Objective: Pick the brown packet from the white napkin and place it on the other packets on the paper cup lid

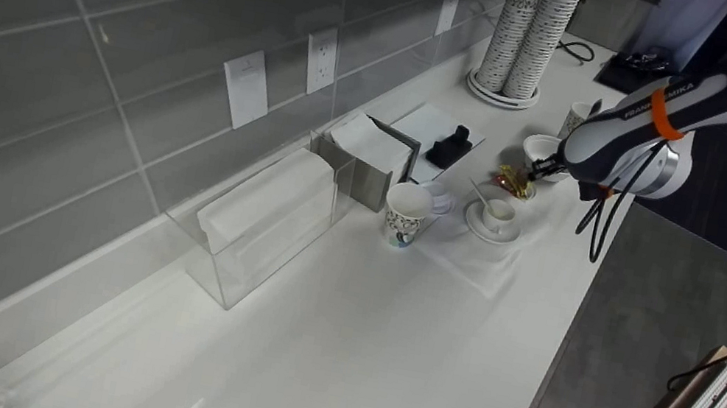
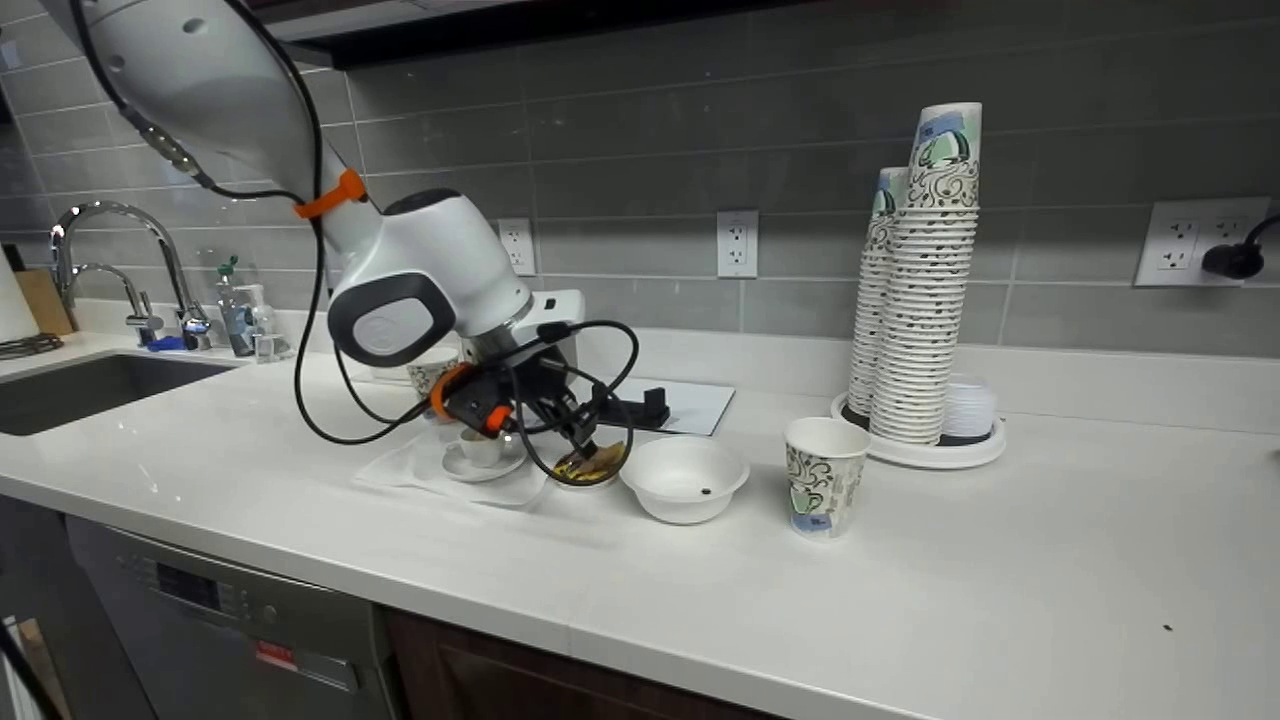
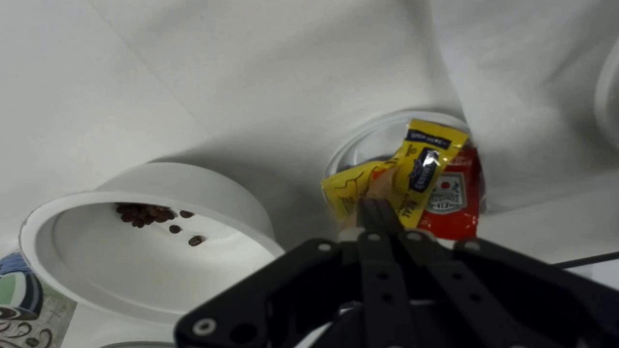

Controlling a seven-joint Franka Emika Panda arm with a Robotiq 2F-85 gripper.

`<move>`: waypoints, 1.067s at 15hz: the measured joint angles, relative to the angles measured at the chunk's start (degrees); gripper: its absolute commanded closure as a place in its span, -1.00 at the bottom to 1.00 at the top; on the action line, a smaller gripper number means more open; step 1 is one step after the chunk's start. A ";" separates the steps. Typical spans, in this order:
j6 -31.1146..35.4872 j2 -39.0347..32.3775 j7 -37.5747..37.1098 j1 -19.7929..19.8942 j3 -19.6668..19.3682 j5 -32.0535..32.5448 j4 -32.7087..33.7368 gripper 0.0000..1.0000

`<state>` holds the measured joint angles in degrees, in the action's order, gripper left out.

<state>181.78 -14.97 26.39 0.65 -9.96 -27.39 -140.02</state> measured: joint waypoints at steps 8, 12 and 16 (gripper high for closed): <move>0.03 -0.25 0.00 -0.01 1.88 -0.01 0.75 1.00; 0.04 -0.24 0.07 0.01 2.63 -0.01 0.90 0.44; -0.02 -0.32 0.24 0.09 3.56 -0.01 0.77 -0.01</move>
<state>181.76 -15.30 26.63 0.75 -6.40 -27.40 -139.25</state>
